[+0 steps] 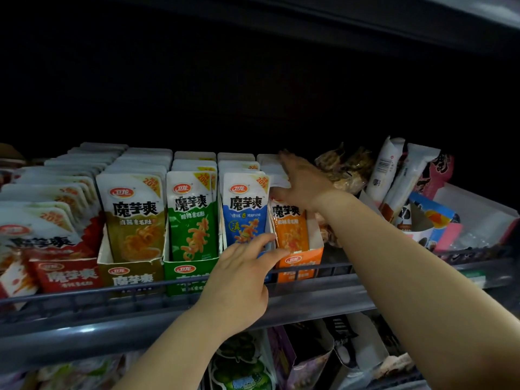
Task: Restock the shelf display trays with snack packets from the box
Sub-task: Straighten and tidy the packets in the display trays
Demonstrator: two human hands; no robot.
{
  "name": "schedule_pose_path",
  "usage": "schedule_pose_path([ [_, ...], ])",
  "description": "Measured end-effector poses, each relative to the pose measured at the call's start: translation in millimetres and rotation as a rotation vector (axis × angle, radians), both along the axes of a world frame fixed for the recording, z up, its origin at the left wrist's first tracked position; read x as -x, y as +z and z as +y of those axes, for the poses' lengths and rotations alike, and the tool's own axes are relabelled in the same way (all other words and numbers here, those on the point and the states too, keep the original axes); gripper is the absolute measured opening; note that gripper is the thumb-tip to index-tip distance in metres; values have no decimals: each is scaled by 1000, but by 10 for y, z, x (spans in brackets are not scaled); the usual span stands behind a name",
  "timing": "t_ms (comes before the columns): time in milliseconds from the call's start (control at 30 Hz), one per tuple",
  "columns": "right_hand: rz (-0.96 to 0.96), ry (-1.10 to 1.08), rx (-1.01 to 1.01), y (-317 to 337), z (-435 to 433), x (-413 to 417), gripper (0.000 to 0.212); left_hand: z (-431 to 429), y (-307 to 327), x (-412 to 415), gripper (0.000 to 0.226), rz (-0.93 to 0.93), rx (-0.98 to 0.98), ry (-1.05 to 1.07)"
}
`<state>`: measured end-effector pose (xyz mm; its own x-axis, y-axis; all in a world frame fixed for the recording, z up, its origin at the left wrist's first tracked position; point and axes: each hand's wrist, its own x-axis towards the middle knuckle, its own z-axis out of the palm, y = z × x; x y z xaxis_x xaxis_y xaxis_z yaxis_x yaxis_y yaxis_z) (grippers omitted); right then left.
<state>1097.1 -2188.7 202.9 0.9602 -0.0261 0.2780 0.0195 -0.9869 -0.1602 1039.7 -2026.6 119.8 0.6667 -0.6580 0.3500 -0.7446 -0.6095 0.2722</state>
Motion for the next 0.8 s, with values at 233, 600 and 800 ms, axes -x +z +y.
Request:
schedule_pose_path([
  [233,15,63,-83,26,-5,-44,71,-12,20,7,64,-9,-8,-8],
  [600,-151,0,-154,61,1,96,57,0,21,17,64,-3,-9,-11],
  [800,534,99,-106,68,66,477,22,-14,21,22,65,-14,-10,-3],
])
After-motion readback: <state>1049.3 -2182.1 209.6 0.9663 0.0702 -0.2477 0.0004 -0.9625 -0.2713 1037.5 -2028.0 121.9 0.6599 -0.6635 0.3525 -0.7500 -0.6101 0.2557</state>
